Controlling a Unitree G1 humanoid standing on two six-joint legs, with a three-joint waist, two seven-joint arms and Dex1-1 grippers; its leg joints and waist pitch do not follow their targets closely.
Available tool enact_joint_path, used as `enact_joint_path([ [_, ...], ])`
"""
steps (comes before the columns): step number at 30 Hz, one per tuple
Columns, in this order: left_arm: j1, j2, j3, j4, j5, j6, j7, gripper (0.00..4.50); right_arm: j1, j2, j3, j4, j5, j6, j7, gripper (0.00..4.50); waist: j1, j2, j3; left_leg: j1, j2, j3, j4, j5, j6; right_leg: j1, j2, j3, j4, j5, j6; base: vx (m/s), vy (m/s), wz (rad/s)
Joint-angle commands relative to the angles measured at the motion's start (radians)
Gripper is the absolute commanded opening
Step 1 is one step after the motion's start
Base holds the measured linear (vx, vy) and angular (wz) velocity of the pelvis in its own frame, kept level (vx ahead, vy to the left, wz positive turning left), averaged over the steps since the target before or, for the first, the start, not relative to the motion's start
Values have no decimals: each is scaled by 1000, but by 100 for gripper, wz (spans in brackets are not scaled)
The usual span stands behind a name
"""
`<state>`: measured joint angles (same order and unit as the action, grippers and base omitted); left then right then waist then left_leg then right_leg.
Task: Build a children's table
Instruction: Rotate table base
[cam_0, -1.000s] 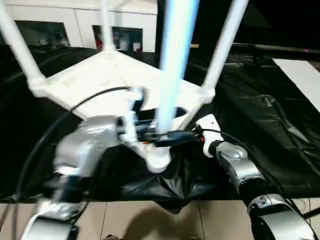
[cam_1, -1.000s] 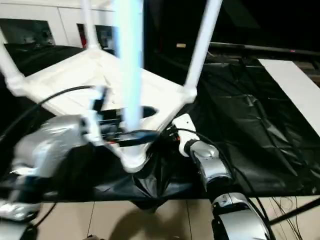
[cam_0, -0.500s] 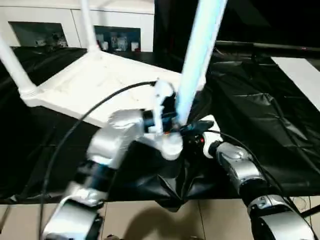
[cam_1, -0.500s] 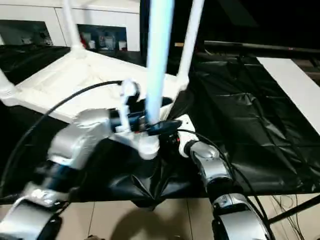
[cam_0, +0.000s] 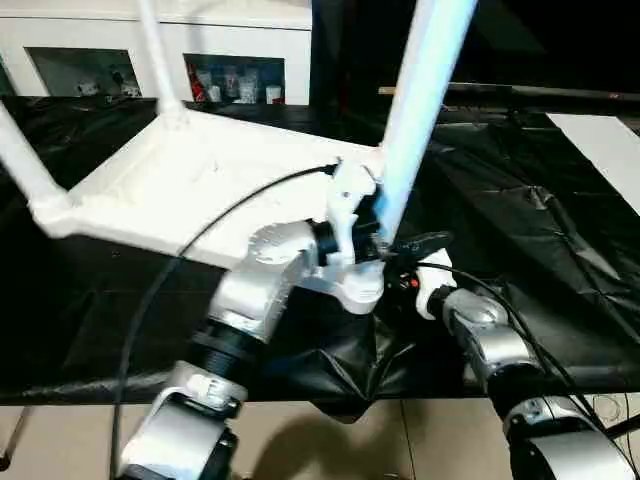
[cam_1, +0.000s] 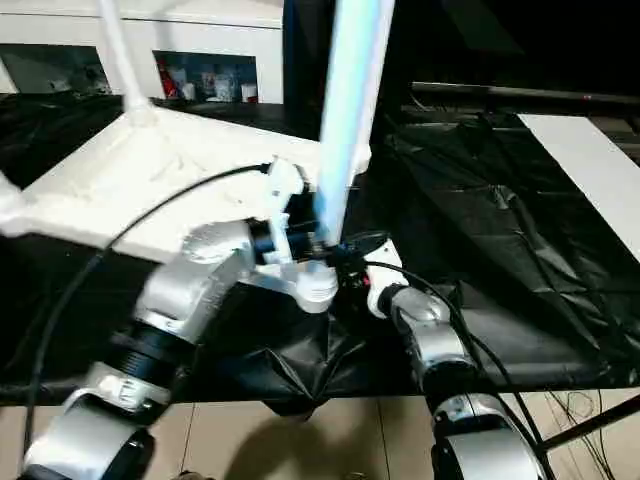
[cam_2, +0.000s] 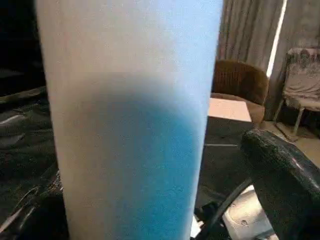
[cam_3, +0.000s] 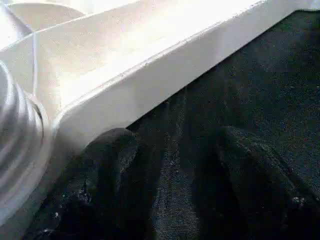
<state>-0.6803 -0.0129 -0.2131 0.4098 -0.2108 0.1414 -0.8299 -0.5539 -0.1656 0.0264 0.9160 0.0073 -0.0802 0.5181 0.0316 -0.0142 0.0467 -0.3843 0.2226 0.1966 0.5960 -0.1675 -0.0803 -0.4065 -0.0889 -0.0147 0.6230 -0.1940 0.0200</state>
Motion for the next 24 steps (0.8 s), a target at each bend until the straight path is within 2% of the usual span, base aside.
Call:
enact_joint_path([
  [1,-35,-49,-60,37,28,-14,23,446,-1,48,51,-32,13,-27,89,325,1,12,-67,21,-2,-2,-67,-286,30,49,-18,10,-76,-66,-271,0,0,0],
  [8,-65,-79,-29,103,67,-64,98,446,-4,33,50,-27,3,-33,90,325,4,15,-66,21,-2,-1,-67,-286,32,47,-18,9,-79,-75,-266,0,0,0],
  [12,-104,-51,-13,178,116,-121,155,446,-18,10,35,-13,-6,-41,76,325,6,16,-66,20,-5,-1,-66,-285,38,47,-19,9,-81,-90,-256,0,0,0],
  [13,-114,-23,-7,186,114,-135,126,446,-22,-4,29,-12,-8,-45,70,325,8,22,-66,20,-4,-3,-67,-281,37,48,-21,9,-80,-86,-257,0,0,0],
  [15,-117,9,3,181,91,-129,65,446,-24,-19,20,-19,-4,-46,75,325,8,18,-66,14,-6,-2,-65,-262,46,50,-22,8,-76,-69,-264,0,0,0],
  [16,-117,10,4,181,90,-128,63,446,-24,-20,20,-19,-4,-46,75,325,10,22,-67,15,-6,-3,-64,-252,48,51,-24,8,-75,-63,-268,0,0,0],
  [17,-107,63,12,151,53,-91,-43,446,-19,-49,6,-43,8,-49,94,325,10,28,-68,14,-6,-3,-63,-235,53,53,-24,8,-73,-44,-277,0,0,0],
  [19,-81,145,-11,94,30,-31,-185,446,-12,-75,-4,-62,17,-54,111,325,8,27,-69,10,-8,-3,-63,-210,64,57,-23,7,-66,-8,-291,0,0,0],
  [20,-67,184,-24,69,23,-6,-249,446,-7,-87,-8,-72,20,-59,122,325,7,30,-70,6,-7,-3,-61,-179,76,60,-21,6,-59,31,-301,0,0,0],
  [21,-60,207,-31,56,19,8,-285,446,-4,-94,-10,-78,22,-62,130,325,7,33,-68,13,-8,3,-57,-172,87,53,-16,6,-61,49,-313,0,0,0],
  [22,-43,255,-46,32,18,33,-344,446,5,-112,-11,-94,26,-69,156,325,9,40,-69,16,-6,4,-56,-171,90,52,-17,7,-59,55,-320,0,0,0],
  [24,-32,307,-63,23,23,57,-399,446,15,-132,-12,-116,31,-75,183,325,13,47,-67,18,-4,6,-57,-184,92,51,-14,5,-59,40,-325,0,0,0],
])
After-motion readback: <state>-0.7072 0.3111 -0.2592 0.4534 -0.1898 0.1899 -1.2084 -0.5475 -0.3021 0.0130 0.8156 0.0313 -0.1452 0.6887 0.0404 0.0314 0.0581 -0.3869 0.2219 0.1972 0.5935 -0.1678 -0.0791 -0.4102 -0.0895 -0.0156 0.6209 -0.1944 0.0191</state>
